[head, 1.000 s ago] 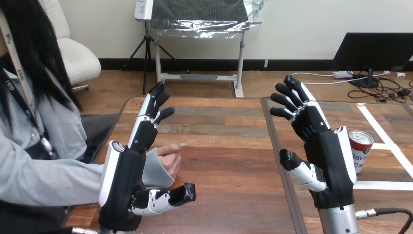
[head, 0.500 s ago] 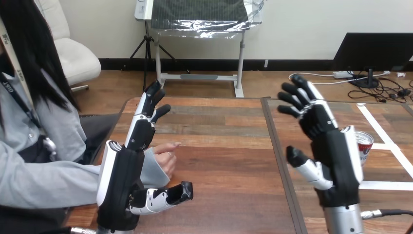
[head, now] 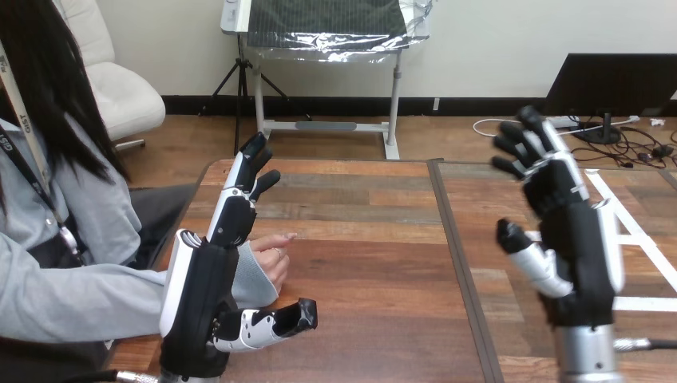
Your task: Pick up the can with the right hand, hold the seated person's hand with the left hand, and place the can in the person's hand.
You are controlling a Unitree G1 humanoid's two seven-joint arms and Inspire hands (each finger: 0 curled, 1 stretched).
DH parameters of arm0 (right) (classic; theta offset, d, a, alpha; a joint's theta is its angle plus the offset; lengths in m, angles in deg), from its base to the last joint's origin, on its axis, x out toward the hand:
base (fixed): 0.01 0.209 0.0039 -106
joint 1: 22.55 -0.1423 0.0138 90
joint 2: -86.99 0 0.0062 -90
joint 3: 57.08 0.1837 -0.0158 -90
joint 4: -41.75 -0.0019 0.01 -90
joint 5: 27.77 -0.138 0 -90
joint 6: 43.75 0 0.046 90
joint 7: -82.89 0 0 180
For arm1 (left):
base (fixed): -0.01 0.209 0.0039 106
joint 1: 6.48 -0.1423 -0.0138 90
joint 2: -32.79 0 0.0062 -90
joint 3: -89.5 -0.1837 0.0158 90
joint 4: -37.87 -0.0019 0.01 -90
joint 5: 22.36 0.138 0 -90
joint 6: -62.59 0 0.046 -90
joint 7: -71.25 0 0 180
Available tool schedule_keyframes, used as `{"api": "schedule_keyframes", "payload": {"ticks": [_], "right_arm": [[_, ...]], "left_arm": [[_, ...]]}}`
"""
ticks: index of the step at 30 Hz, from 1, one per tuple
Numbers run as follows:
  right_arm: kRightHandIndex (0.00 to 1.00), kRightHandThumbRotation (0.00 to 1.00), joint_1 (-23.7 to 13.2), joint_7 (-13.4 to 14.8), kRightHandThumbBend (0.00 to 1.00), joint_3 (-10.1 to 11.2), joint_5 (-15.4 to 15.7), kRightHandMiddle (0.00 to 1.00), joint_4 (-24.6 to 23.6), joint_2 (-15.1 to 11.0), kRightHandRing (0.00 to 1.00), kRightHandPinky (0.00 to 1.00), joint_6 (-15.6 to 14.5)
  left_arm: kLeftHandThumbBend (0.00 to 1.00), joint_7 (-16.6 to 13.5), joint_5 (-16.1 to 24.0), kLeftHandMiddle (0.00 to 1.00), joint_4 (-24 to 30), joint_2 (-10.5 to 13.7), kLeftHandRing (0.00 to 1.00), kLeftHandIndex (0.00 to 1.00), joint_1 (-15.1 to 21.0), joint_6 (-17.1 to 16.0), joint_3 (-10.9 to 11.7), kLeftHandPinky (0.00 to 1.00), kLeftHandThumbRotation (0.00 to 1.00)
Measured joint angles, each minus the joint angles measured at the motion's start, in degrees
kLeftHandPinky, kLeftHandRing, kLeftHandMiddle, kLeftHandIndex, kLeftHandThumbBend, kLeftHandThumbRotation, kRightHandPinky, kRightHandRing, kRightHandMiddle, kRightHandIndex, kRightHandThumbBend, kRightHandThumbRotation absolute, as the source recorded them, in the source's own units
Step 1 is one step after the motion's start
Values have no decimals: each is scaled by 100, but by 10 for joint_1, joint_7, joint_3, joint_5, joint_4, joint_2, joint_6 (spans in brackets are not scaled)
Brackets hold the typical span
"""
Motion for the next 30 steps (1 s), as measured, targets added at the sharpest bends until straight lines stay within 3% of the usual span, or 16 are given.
{"api": "schedule_keyframes", "payload": {"ticks": [14, 23, 30], "right_arm": [[87, 69, -32, 10, 100, 44, -17, 85, 1, -31, 83, 76, -33], [88, 68, -53, -11, 100, 69, -60, 87, 9, -36, 85, 76, -63], [90, 69, -69, -14, 100, 87, -66, 88, 29, -37, 85, 77, -77]], "left_arm": [[100, 1, 4, 99, 0, -6, 95, 96, 0, 0, 10, 88, 73], [100, 2, 4, 99, -1, -7, 95, 96, 0, 0, 10, 88, 73], [100, 2, 3, 99, -3, -7, 95, 96, 0, 0, 10, 87, 72]]}}
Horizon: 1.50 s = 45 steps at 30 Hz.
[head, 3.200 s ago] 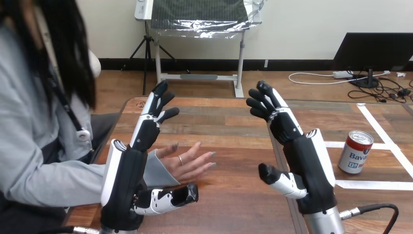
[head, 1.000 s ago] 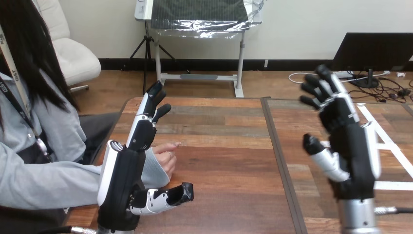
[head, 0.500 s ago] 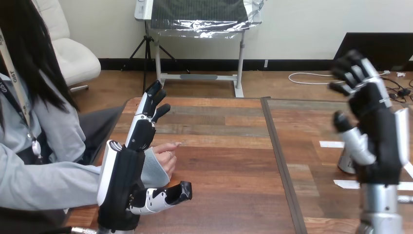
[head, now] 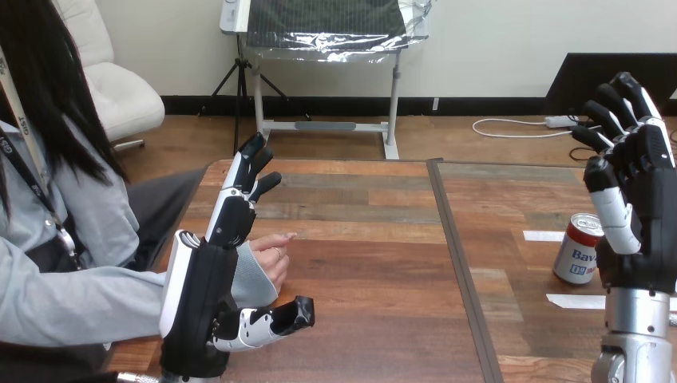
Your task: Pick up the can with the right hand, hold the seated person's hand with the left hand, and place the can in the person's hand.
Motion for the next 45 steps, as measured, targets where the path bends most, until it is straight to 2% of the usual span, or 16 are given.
{"api": "schedule_keyframes", "payload": {"ticks": [7, 20, 36, 45], "right_arm": [[92, 68, -14, -1, 100, 11, 2, 90, 23, -3, 88, 80, -17], [96, 67, -35, -3, 100, 19, 10, 95, 62, -18, 93, 86, -44], [100, 63, -60, 20, 100, 38, 18, 98, 104, -29, 97, 95, -77], [100, 61, -74, 41, 100, 39, 39, 99, 130, -43, 98, 96, -93]], "left_arm": [[100, 4, -4, 99, -2, 0, 96, 96, 0, 0, -1, 88, 71], [100, 10, -7, 99, -5, 0, 96, 96, 0, 0, -1, 89, 70], [100, 10, -6, 99, -5, 0, 97, 97, 0, 0, 5, 90, 72], [100, 9, -3, 99, -5, 1, 96, 97, 0, 0, 17, 88, 74]]}}
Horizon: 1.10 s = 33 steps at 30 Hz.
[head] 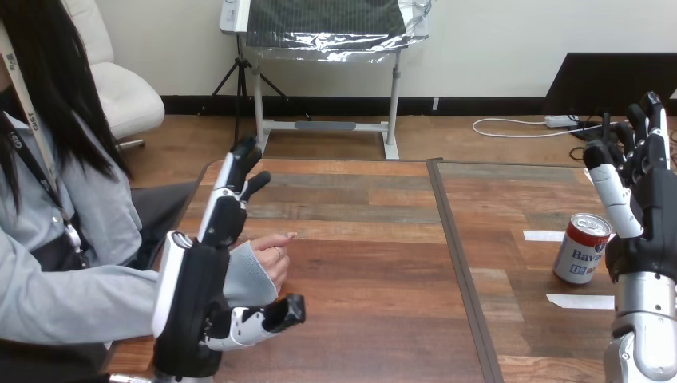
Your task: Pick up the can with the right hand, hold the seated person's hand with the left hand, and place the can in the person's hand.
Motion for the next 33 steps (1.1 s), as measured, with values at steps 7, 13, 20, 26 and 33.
{"api": "schedule_keyframes", "payload": {"ticks": [7, 13, 20, 26, 33], "right_arm": [[100, 59, -7, 6, 100, 3, 6, 99, 14, -4, 99, 98, -9], [100, 59, -11, 8, 100, 5, 8, 99, 25, -4, 99, 98, -16], [100, 59, -12, 10, 100, 5, 14, 99, 35, -5, 100, 99, -24], [100, 60, -12, 16, 100, 5, 26, 98, 44, -6, 100, 99, -30], [99, 60, -12, 21, 100, 5, 32, 98, 48, -6, 100, 99, -33]], "left_arm": [[100, 0, -2, 99, 0, 4, 96, 97, 0, -5, 3, 89, 73], [100, 2, -4, 99, 0, 6, 96, 97, 0, -10, 3, 89, 72], [100, 3, -10, 99, 0, 7, 96, 97, 0, -15, 2, 89, 71], [100, 9, -21, 98, 0, 7, 96, 96, 0, -16, 0, 89, 70], [100, 13, -27, 98, 0, 8, 95, 96, -1, -16, 0, 89, 70]]}}
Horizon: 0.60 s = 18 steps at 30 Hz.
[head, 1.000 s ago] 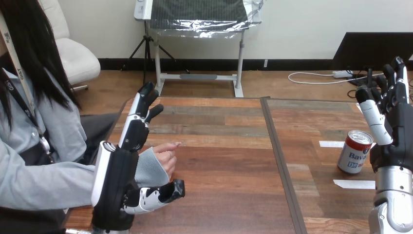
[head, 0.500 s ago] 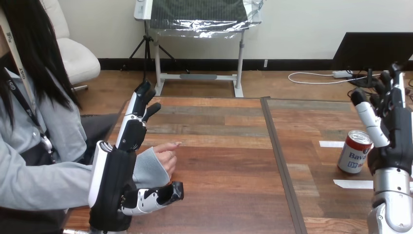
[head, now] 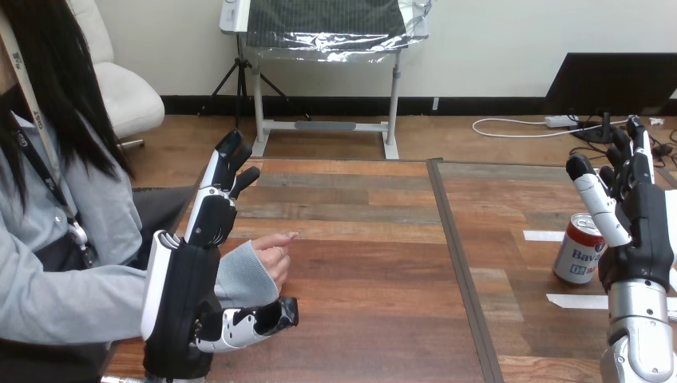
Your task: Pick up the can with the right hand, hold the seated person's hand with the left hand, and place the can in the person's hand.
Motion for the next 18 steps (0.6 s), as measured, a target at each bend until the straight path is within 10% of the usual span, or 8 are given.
{"api": "schedule_keyframes", "payload": {"ticks": [18], "right_arm": [[100, 62, 0, 41, 100, -5, 34, 97, 1, -18, 100, 99, -29]], "left_arm": [[100, 5, 1, 98, 0, 0, 95, 96, -10, -4, 5, 92, 73]]}}
